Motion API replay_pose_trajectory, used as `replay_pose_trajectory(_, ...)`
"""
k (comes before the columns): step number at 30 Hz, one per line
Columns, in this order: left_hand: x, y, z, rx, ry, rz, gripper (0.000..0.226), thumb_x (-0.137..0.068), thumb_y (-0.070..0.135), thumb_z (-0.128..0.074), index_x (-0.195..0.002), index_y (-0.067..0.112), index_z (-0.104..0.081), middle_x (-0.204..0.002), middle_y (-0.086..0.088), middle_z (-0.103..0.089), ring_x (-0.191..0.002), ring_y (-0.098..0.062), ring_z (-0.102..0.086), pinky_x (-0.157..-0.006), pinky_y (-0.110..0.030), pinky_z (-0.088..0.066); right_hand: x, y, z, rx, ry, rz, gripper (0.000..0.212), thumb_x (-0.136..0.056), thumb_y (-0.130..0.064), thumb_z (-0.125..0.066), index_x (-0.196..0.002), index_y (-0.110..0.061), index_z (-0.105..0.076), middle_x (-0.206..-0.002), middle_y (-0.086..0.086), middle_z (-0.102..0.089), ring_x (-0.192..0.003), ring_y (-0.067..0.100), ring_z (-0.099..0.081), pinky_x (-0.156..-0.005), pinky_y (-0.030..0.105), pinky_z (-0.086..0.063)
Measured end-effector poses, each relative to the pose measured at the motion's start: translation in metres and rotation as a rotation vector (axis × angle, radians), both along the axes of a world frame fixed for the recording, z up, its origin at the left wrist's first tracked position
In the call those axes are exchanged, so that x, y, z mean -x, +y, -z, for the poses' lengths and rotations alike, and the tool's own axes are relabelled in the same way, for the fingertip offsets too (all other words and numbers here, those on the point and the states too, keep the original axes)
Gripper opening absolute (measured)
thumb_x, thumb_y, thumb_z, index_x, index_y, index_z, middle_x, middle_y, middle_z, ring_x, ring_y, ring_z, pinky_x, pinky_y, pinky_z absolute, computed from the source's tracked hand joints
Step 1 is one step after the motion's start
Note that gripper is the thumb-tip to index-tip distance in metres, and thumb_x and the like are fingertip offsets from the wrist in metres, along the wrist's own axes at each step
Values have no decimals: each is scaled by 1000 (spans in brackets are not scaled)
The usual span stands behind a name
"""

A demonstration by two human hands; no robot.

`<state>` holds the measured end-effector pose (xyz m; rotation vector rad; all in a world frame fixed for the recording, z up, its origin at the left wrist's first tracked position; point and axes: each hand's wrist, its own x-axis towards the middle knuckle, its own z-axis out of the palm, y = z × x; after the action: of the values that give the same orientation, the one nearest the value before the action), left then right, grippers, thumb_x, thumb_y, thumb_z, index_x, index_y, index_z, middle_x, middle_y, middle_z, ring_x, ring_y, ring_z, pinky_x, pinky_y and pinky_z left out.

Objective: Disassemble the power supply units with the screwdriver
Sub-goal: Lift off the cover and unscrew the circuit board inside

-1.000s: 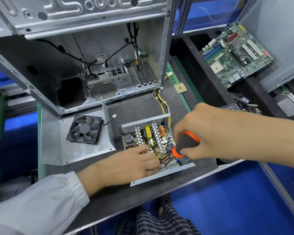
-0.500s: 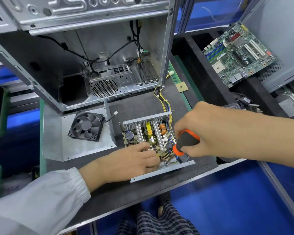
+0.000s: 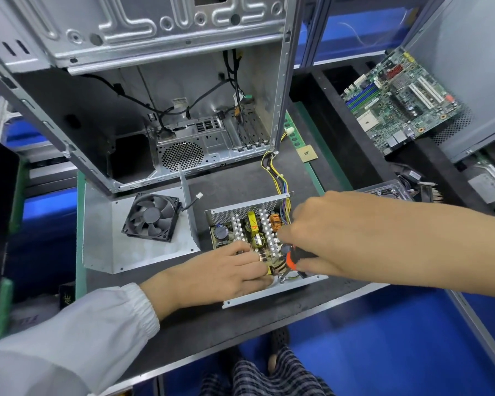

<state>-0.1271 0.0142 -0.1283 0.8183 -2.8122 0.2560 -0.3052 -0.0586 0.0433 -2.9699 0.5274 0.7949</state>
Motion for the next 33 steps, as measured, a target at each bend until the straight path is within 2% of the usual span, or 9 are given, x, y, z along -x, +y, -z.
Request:
replay_pose_trajectory(6,7,1,-3,12,146,-64,37,-102,1,-33,-115,10,-67,-84,-2,-44,-78,-19,-37,-77,-32,-35,-6,-4,1,3,182,-138,41,-87,-7,-54,-120,-29,-45,-112,-3,-38,-109,21,-43,-49,25,-26)
replay_pose_trajectory(13,16,-17,-42,-459,579,-265,22,-87,27,-61,-104,14,-63,-99,-7,-59,-92,-20,-51,-80,-44,-39,6,0,10,50,-204,-397,34,-51,-19,-87,-76,-29,-65,-81,-11,-61,-73,13,-58,-48,26,-49)
replay_pose_trajectory(16,34,-14,-57,-814,767,-241,23,-82,30,-73,-101,19,-66,-100,-3,-66,-101,-13,-56,-92,-43,-45,8,-5,4,42,-158,-305,57,-62,-14,-74,-113,-19,-49,-107,-3,-46,-94,13,-41,-69,25,-41)
replay_pose_trajectory(20,41,-17,-61,-928,969,-284,24,-75,6,-80,-96,10,-67,-96,25,-63,-97,20,-51,-84,-4,-41,12,-4,-10,-147,-229,-191,45,-75,-30,-65,-108,-17,-38,-101,-1,-35,-91,15,-37,-75,28,-39)
replay_pose_trajectory(23,41,-21,-64,-854,940,-261,17,-71,10,-84,-75,8,-68,-81,17,-62,-85,10,-54,-76,-16,-42,8,-2,-9,78,-204,-61,52,-82,-74,-22,-95,-25,-33,-85,4,-50,-85,26,-57,-54,33,-35)
replay_pose_trajectory(26,44,-28,-67,-931,936,-239,20,-68,9,-87,-73,8,-68,-75,5,-61,-74,-6,-58,-68,-28,-47,5,5,-4,262,-201,-117,70,-82,-59,1,-95,-20,-56,-71,0,-50,-71,29,-62,-44,27,-12)
replay_pose_trajectory(28,43,-30,-67,-1020,924,-202,22,-71,5,-85,-79,18,-68,-84,-10,-62,-84,-16,-59,-77,-40,-49,10,4,2,239,-200,-154,56,-91,-52,-9,-112,-22,-52,-82,2,-56,-70,26,-54,-44,29,-15)
replay_pose_trajectory(30,39,-32,-69,-1155,970,-180,33,-76,-1,-79,-79,27,-63,-79,7,-62,-79,-2,-56,-73,-24,-46,14,-2,1,121,-169,-159,22,-97,-39,-40,-117,-32,-33,-94,-3,-32,-85,20,-44,-50,30,-24)
replay_pose_trajectory(33,38,-35,-65,-1236,946,-150,30,-78,-7,-74,-76,22,-65,-70,17,-61,-66,7,-50,-59,-9,-39,15,-9,-12,-78,-54,-109,45,-85,-27,-61,-106,-41,-24,-91,-9,-9,-84,9,-23,-53,26,-30)
